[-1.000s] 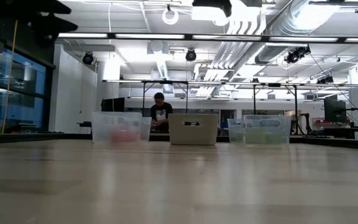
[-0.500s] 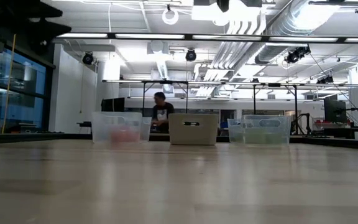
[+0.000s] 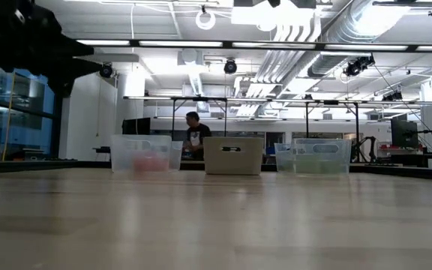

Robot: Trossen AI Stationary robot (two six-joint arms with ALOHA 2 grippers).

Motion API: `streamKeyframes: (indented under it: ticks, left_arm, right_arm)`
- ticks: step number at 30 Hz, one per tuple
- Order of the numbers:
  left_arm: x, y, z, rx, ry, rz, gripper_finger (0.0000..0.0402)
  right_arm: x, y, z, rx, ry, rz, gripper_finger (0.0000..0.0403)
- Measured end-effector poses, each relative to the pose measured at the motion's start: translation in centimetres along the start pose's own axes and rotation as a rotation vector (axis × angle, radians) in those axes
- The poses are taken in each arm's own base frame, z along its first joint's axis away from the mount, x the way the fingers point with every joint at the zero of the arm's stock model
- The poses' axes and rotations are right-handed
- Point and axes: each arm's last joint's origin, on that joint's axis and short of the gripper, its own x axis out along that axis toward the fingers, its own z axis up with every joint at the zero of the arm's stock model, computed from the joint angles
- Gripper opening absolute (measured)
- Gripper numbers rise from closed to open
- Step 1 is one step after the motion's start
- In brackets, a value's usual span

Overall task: Sort & place blocks by color
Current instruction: Return to Home Position

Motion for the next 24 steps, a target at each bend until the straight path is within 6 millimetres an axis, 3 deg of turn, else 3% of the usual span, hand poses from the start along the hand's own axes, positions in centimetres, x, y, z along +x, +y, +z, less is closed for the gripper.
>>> streamKeyframes:
  ticks: [4, 11, 18, 24]
  left_arm:
    - [0.5, 0.4, -1.0, -0.020, -0.044, 0.033, 0.0162]
    - [0.7, 0.6, -1.3, -0.027, -0.075, 0.034, 0.0162]
    - [0.8, 0.6, -1.5, -0.019, -0.053, 0.029, 0.0162]
    - [0.8, 0.6, -1.5, -0.019, -0.054, 0.028, 0.0162]
  right_arm:
    - [-2.4, 0.3, 0.7, -0.057, -0.025, -0.008, 0.0151]
    - [-8.8, 0.8, 1.3, -0.136, -0.042, -0.091, 0.0151]
    - [-14.7, 2.0, 0.5, -0.216, -0.056, -0.194, 0.0151]
    - [-18.1, 2.3, -0.9, -0.251, -0.054, -0.230, 0.0151]
